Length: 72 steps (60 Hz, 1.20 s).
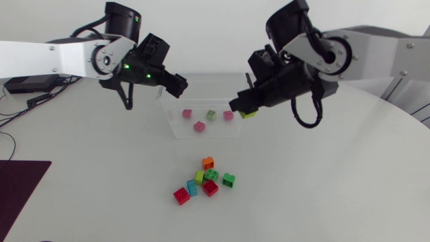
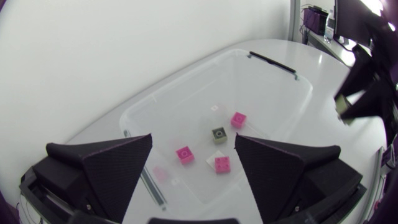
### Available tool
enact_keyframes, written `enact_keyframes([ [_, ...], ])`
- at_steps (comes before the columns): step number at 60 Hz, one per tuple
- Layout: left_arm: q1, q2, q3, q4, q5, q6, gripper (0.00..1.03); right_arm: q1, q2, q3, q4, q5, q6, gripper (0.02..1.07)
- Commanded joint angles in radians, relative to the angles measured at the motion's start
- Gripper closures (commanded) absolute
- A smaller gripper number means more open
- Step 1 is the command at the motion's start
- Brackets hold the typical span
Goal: Pick up the duplo bricks and place them in the container
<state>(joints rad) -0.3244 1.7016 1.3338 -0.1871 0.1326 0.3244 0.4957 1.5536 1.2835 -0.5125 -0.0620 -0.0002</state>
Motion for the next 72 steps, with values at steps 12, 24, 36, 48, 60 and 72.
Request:
enact_keyframes([
  [12, -0.007, -0.295, -0.251, -0.229, 0.07, 0.13, 0.04, -0.013, 0.056, 0.172, 0.077, 0.005, 0.005, 0.85],
  [24, -0.07, -0.315, -0.415, -0.313, 0.071, 0.189, 0.04, 0.001, 0.203, 0.27, 0.184, 0.024, 0.006, 0.85],
  [36, -0.151, -0.261, -0.473, -0.339, 0.071, 0.193, 0.04, -0.006, 0.376, 0.404, 0.255, 0.06, 0.005, 0.82],
  [48, -0.243, -0.18, -0.493, -0.377, 0.068, 0.188, 0.05, -0.023, 0.484, 0.525, 0.203, 0.116, -0.003, 0.06],
  [60, -0.291, -0.071, -0.482, -0.379, 0.058, 0.169, 0.1, -0.013, 0.307, 0.31, 0.206, 0.108, 0.0, 0.07],
  [72, -0.297, 0.023, -0.484, -0.351, 0.041, 0.166, 0.23, 0.032, 0.068, 0.007, 0.21, 0.039, -0.024, 0.07],
])
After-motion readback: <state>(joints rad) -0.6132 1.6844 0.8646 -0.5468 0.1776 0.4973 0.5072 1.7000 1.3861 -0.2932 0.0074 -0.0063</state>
